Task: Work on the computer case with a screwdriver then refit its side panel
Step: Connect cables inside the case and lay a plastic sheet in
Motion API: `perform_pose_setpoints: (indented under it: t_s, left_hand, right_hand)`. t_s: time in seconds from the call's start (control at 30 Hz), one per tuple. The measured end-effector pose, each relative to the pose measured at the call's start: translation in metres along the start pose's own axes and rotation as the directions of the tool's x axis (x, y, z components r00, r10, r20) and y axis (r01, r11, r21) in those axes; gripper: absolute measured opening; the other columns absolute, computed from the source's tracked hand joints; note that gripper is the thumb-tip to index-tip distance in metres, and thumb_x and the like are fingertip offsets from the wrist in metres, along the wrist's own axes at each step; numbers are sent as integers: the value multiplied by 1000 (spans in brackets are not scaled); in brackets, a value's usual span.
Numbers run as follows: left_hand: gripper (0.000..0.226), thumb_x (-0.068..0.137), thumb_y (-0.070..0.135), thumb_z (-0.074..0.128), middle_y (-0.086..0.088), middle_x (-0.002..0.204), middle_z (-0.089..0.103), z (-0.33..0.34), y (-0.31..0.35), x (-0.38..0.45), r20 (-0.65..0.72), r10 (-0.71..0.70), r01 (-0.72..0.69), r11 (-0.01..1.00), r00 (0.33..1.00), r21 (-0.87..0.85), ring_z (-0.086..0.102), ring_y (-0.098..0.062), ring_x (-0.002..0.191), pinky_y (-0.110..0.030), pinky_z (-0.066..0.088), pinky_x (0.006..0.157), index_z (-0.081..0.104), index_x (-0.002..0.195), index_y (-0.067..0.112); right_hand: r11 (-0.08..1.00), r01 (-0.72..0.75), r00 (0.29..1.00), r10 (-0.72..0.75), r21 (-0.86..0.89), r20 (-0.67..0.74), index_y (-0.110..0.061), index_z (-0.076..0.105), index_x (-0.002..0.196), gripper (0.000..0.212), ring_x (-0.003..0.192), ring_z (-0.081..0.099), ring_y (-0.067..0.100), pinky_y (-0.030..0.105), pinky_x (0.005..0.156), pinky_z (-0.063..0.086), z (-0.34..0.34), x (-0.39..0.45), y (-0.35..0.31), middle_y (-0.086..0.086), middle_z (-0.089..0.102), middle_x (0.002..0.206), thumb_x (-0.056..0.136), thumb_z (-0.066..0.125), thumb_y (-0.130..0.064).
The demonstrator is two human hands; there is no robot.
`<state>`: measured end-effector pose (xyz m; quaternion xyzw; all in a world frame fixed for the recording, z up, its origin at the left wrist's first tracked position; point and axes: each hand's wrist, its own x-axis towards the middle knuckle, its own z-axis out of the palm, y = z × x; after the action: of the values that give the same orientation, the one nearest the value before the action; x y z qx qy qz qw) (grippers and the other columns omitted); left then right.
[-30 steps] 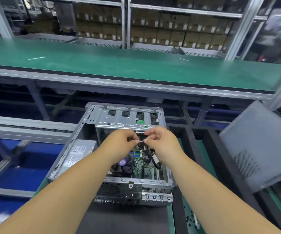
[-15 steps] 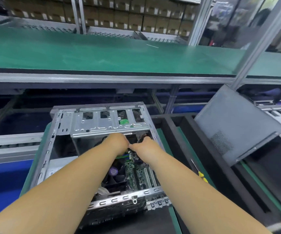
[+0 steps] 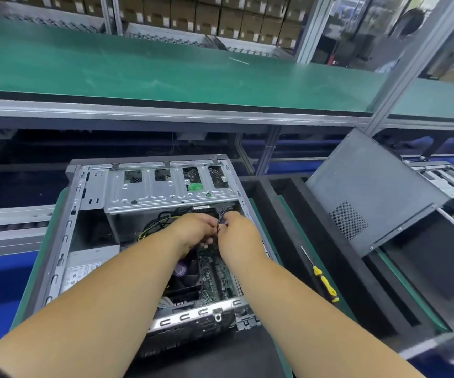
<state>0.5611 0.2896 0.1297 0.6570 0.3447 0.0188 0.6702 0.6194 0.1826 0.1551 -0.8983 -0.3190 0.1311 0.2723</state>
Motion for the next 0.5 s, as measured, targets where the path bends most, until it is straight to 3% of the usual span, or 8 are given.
perform_pose_setpoints:
  t_s: [0.13,0.3,0.4,0.5]
  left_hand:
    - [34,90,-10,41,0,66,61,1,3,-3,31,7,-6,1000,999,-16,51,-5,51,-14,38,42,66,85,13]
    - [37,92,-8,38,0,70,62,0,3,-6,48,-5,6,1000,999,-15,52,-2,51,-13,41,43,66,83,14]
    - [36,93,-9,39,5,61,63,1,4,-7,27,-16,16,1000,1000,-22,54,-4,50,-14,43,46,65,84,14]
    - [29,94,-9,44,0,65,63,-4,7,-12,9,-14,13,999,1000,51,57,-10,55,-19,47,51,61,83,12]
  right_hand:
    - [984,70,995,-81,-166,-64,-8,58,105,13,75,49,23,29,58,32,-4,1,-2,9,63,95,97,48,-10]
    - [970,154,978,-177,-189,-113,-10,51,110,22,74,53,27,33,57,37,-12,1,-1,6,58,85,91,49,-1]
    - [985,146,976,-158,-91,-150,-14,53,122,32,83,59,29,38,66,49,-17,2,0,7,66,93,92,48,-4]
    - [985,162,968,-146,61,-205,-20,57,119,27,87,61,24,36,71,50,-18,1,3,2,67,95,95,50,-9]
